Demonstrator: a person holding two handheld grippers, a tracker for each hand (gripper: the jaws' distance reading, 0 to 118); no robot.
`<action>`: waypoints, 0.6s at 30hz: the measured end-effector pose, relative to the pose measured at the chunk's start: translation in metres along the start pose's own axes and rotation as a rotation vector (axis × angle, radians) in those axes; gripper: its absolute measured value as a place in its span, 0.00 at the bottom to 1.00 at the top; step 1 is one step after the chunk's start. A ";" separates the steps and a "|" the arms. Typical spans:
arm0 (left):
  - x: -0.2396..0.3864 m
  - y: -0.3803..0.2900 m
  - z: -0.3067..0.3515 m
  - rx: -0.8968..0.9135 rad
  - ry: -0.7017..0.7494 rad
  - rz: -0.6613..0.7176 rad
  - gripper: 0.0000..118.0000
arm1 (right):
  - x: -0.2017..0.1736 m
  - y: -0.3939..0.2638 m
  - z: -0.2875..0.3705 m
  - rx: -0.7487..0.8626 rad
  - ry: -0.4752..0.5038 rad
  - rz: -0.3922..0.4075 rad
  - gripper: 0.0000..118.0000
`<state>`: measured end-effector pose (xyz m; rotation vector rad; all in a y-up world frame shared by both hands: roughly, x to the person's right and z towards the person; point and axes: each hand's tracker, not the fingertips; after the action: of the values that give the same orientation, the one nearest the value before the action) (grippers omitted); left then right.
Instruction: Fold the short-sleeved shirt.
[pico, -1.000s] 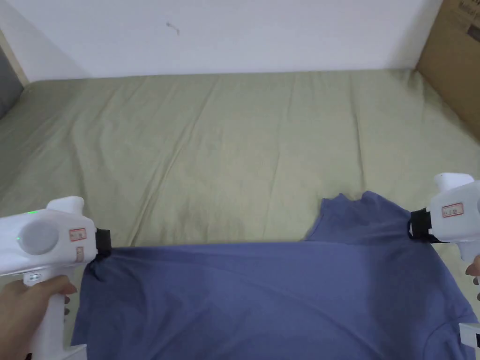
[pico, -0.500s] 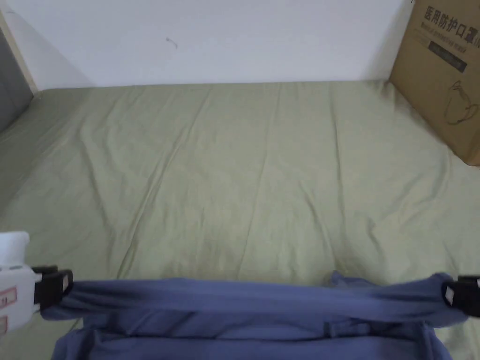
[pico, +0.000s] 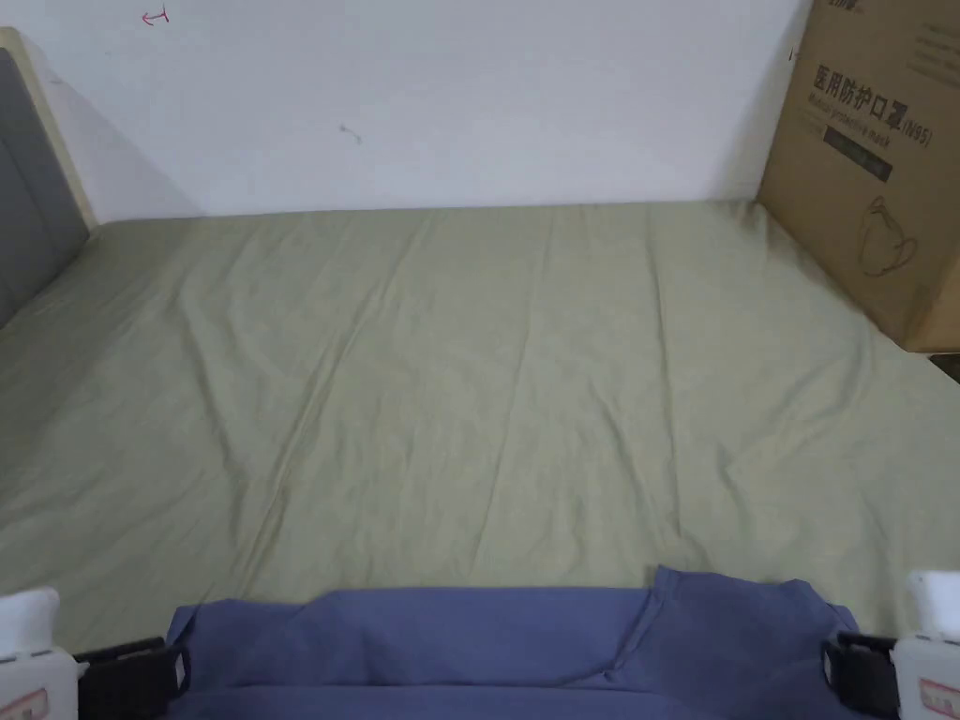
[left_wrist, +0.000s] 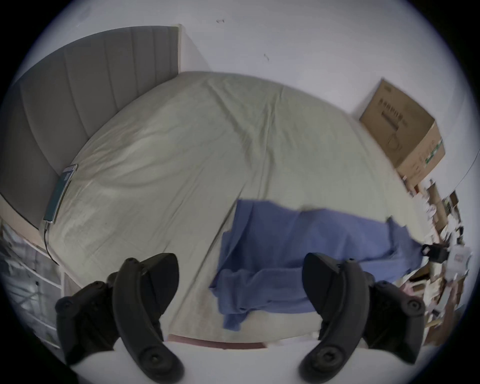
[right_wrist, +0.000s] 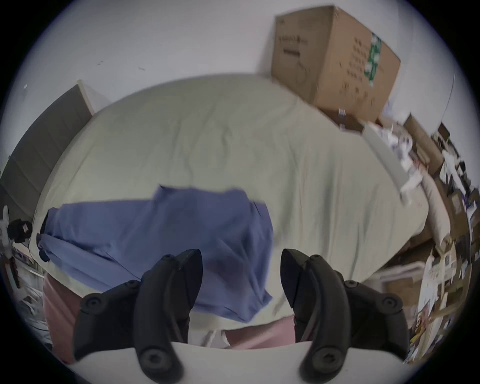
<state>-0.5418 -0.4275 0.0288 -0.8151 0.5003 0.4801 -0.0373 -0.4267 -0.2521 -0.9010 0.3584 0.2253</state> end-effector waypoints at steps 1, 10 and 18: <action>0.000 0.002 0.008 0.033 -0.046 0.026 0.79 | -0.011 0.005 0.008 0.049 0.014 0.007 0.55; -0.021 -0.012 0.008 0.055 -0.122 0.181 0.00 | -0.115 0.009 0.022 0.131 0.252 0.095 0.05; -0.063 -0.044 -0.027 -0.053 -0.230 0.461 0.96 | -0.150 0.003 0.008 0.040 0.329 0.105 0.05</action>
<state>-0.5723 -0.4880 0.0745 -0.6823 0.4622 1.0047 -0.1746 -0.4247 -0.1899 -0.8811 0.7141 0.1654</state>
